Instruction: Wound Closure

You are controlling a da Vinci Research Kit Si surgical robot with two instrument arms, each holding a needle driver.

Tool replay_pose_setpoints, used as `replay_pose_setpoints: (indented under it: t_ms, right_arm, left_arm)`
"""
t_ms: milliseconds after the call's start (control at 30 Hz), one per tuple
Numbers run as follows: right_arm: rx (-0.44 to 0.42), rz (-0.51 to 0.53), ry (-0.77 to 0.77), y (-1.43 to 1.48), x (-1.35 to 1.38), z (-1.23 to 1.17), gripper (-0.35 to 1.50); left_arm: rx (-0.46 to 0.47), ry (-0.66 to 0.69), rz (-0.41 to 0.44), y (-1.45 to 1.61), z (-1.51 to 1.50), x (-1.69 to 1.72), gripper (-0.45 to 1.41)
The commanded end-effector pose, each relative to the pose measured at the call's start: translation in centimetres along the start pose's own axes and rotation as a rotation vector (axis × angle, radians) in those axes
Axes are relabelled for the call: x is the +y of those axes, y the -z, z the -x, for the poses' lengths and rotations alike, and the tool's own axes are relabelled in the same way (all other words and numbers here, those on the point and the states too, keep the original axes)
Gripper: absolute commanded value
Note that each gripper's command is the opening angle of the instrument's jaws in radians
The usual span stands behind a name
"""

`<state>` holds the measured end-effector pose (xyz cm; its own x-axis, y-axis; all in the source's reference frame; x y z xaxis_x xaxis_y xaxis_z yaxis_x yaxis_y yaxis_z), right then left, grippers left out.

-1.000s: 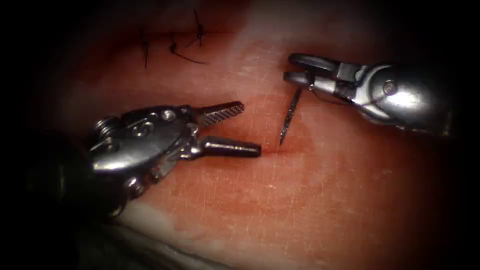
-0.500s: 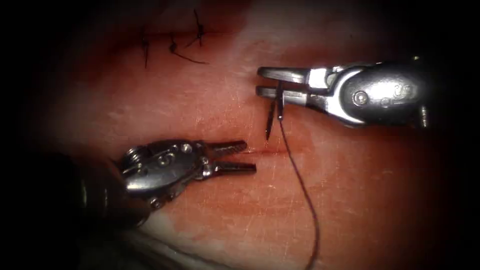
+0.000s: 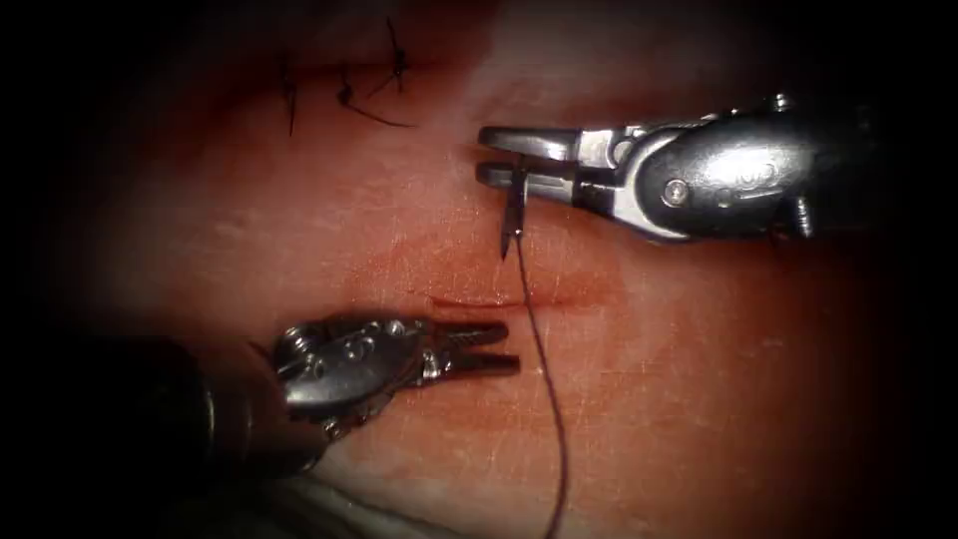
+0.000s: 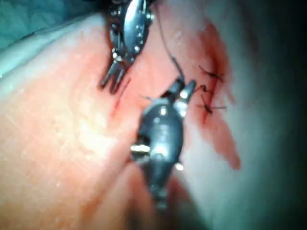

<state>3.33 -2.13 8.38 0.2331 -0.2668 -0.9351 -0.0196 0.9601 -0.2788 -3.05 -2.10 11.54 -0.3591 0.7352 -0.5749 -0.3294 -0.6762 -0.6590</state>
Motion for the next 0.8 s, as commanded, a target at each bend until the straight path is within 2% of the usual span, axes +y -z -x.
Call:
replay_pose_setpoints:
  t_ms: [33, 400, 667, 800]
  right_arm:
    - [0.002, -0.001, 0.01, -0.1, -0.03, 0.07, -0.35]
    - [0.001, 0.002, 0.044, -0.14, -0.05, 0.2, -0.35]
    - [-0.01, -0.016, 0.07, -0.21, -0.18, 0.29, -0.35]
    - [-0.03, -0.029, 0.139, -0.2, -0.25, 0.39, -0.35]
  left_arm:
    - [-0.003, -0.001, 0.003, -0.09, 0.07, 0.01, 0.1]
    - [-0.021, 0.009, 0.008, -0.16, 0.27, -0.11, 0.07]
    - [-0.023, 0.009, 0.013, -0.14, 0.25, -0.1, 0.07]
    - [-0.024, 0.01, 0.02, -0.11, 0.22, -0.11, 0.07]
